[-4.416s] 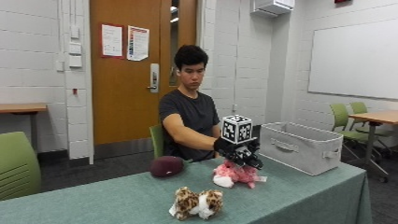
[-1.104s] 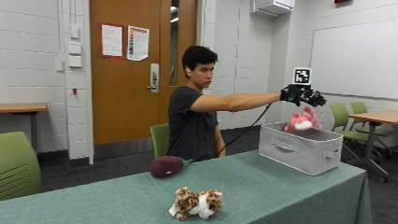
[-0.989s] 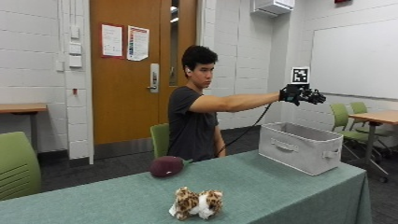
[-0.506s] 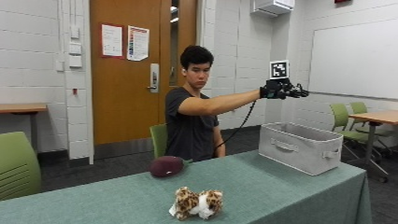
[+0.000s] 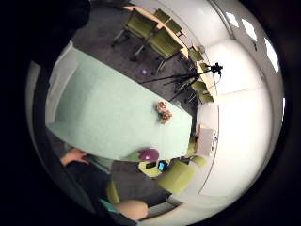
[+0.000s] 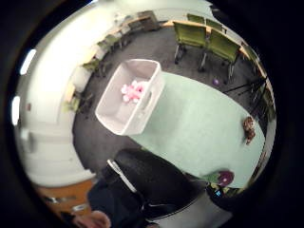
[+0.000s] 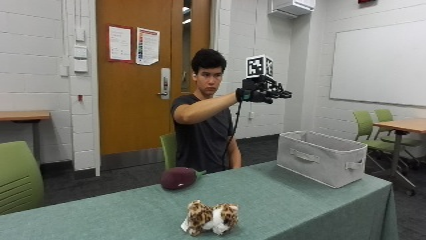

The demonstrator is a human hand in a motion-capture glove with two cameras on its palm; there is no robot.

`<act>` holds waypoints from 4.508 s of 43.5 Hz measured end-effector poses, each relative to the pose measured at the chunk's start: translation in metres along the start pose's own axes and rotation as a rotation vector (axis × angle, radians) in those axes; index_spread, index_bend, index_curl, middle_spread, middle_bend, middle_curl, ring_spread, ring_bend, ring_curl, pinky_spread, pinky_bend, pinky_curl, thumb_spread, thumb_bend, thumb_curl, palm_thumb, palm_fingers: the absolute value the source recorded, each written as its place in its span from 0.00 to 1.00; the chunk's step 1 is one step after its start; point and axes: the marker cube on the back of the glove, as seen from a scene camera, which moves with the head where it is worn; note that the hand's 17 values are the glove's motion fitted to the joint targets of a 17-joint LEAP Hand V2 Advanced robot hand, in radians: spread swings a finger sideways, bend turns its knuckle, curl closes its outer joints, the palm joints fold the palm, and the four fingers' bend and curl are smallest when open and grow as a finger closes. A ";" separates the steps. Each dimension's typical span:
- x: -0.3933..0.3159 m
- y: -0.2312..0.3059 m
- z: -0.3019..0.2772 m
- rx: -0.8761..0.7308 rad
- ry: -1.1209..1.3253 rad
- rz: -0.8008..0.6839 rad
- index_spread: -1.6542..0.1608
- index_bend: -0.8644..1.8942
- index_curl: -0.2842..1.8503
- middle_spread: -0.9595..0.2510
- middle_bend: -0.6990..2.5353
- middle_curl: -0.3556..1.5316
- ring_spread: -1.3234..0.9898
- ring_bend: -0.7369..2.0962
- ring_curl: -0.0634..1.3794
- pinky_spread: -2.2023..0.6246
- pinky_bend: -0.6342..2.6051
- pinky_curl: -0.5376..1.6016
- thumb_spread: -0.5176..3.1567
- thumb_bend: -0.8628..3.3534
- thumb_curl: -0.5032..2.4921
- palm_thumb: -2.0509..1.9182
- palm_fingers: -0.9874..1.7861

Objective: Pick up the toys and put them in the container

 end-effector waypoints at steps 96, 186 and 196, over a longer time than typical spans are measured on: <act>0.219 0.303 0.285 -0.344 -0.041 0.325 0.75 0.41 0.32 0.62 0.26 0.34 0.37 0.40 0.25 0.71 0.45 0.42 0.38 0.20 0.26 0.54 0.44; 0.099 -0.039 0.057 0.022 -0.011 0.232 0.75 0.52 0.51 0.54 0.54 0.55 0.40 0.67 0.43 0.62 0.44 0.44 0.34 0.21 0.47 0.66 0.76; 0.004 -0.106 0.034 0.053 -0.035 0.102 0.75 0.52 0.52 0.53 0.47 0.51 0.40 0.61 0.37 0.62 0.44 0.43 0.35 0.20 0.47 0.66 0.75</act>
